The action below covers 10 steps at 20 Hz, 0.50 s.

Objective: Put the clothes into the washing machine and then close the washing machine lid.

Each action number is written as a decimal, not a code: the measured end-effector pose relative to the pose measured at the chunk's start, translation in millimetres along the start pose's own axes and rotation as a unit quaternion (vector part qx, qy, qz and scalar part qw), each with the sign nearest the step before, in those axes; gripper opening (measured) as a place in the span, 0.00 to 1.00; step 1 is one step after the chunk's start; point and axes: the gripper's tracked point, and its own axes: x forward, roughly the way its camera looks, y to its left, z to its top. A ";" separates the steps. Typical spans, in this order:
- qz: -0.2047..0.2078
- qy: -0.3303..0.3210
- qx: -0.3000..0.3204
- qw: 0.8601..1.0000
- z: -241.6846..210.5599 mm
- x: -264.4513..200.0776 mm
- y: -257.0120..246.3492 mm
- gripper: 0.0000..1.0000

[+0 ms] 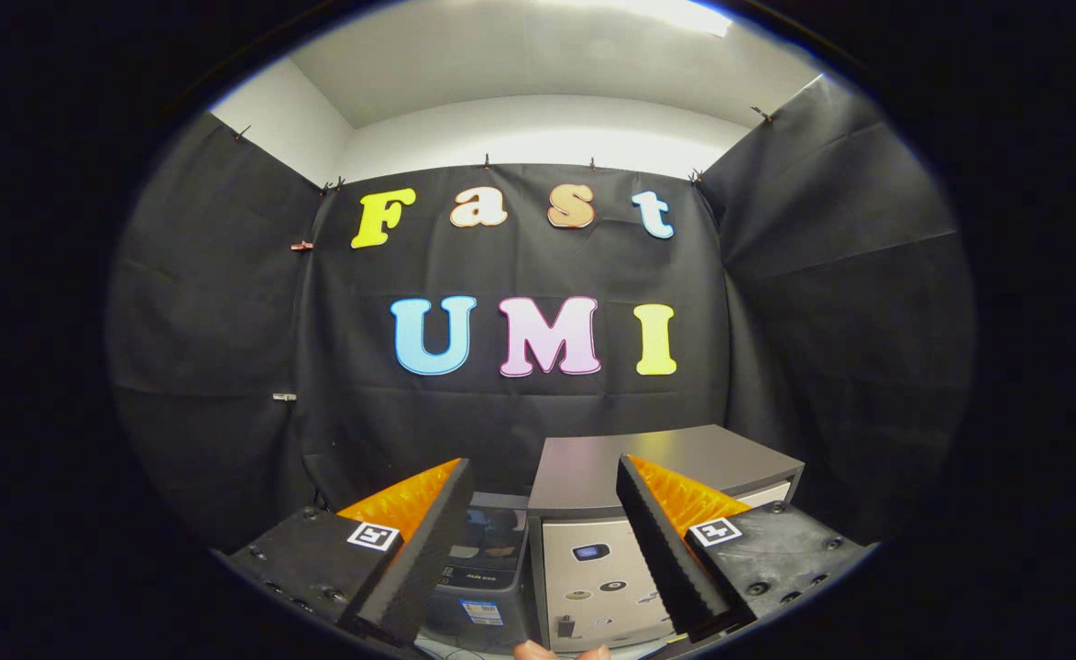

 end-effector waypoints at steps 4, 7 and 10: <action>0.001 0.000 0.000 1.000 0.1 -0.8 0.3 0.99; 0.000 0.001 0.000 1.000 -0.3 -1.5 -0.3 0.99; 0.001 0.003 0.002 1.000 -1.2 -0.9 1.2 0.99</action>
